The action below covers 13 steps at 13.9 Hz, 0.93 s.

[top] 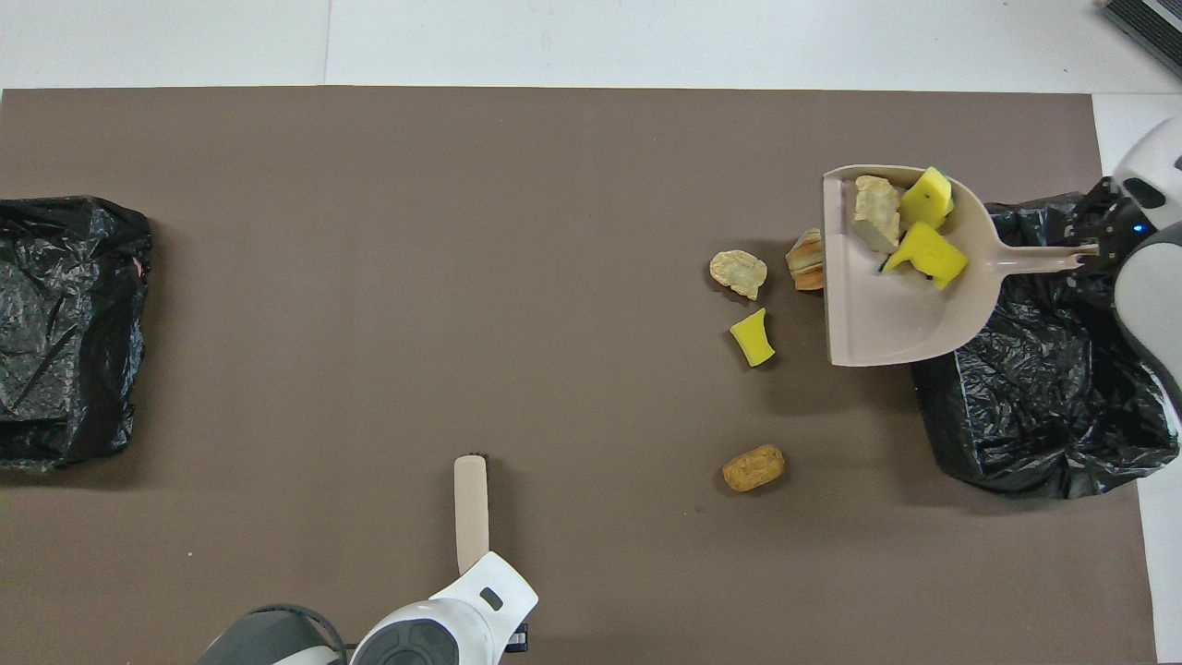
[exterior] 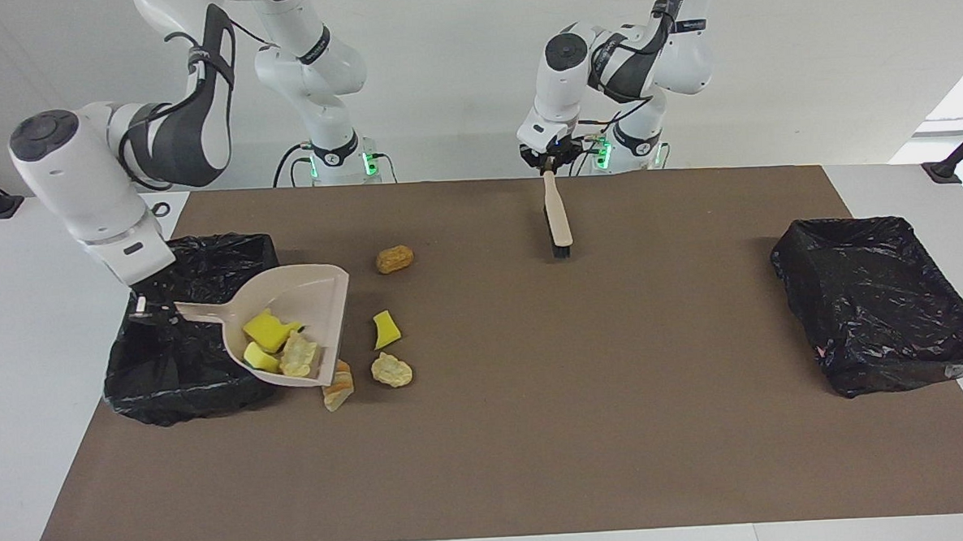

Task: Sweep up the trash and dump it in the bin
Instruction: 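Carry the loaded dustpan with the right gripper over the nearby bin, then tip the dustpan into the bin while the left gripper releases the brush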

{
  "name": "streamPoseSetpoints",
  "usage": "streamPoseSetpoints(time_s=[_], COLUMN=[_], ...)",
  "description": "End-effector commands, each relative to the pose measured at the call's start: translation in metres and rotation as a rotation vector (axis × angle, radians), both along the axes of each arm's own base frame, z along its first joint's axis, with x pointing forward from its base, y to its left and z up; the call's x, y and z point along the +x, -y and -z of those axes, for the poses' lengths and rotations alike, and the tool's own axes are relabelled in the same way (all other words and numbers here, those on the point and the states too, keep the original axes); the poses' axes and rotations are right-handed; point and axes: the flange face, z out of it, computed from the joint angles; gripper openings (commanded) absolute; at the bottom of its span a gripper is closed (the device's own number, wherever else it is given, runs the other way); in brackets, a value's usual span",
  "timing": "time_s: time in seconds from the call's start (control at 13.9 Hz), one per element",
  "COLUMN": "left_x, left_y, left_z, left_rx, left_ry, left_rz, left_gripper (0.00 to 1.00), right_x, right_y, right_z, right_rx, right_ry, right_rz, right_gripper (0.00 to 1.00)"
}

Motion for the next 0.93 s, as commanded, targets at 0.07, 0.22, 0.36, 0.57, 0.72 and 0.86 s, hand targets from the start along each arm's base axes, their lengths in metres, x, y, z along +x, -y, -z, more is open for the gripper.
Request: streamPoseSetpoints(time_s=[0.07, 0.22, 0.36, 0.57, 0.72, 0.86], left_x=[-0.01, -0.009, -0.008, -0.004, -0.003, 0.0], left_y=[-0.005, -0.005, -0.007, -0.006, -0.006, -0.008], left_z=[0.009, 0.014, 0.015, 0.019, 0.019, 0.021], left_rx=[0.001, 0.005, 0.01, 0.009, 0.005, -0.006], left_ry=[0.043, 0.037, 0.028, 0.017, 0.013, -0.002], left_rz=[-0.01, -0.01, -0.002, -0.009, -0.011, -0.006], left_gripper=[0.0, 0.0, 0.11, 0.32, 0.44, 0.48], right_x=[-0.024, -0.04, -0.055, -0.057, -0.065, -0.069], right_y=[0.06, 0.091, 0.096, 0.076, 0.069, 0.066], right_z=[-0.029, -0.034, -0.029, -0.028, -0.025, -0.025], right_rx=[-0.171, -0.265, -0.313, -0.541, -0.607, -0.645], right_ry=[-0.034, -0.079, -0.112, -0.158, -0.173, -0.186], right_rz=[-0.043, -0.068, -0.065, -0.074, -0.085, -0.101], right_gripper=[0.0, 0.0, 0.0, 0.0, 0.0, 0.0])
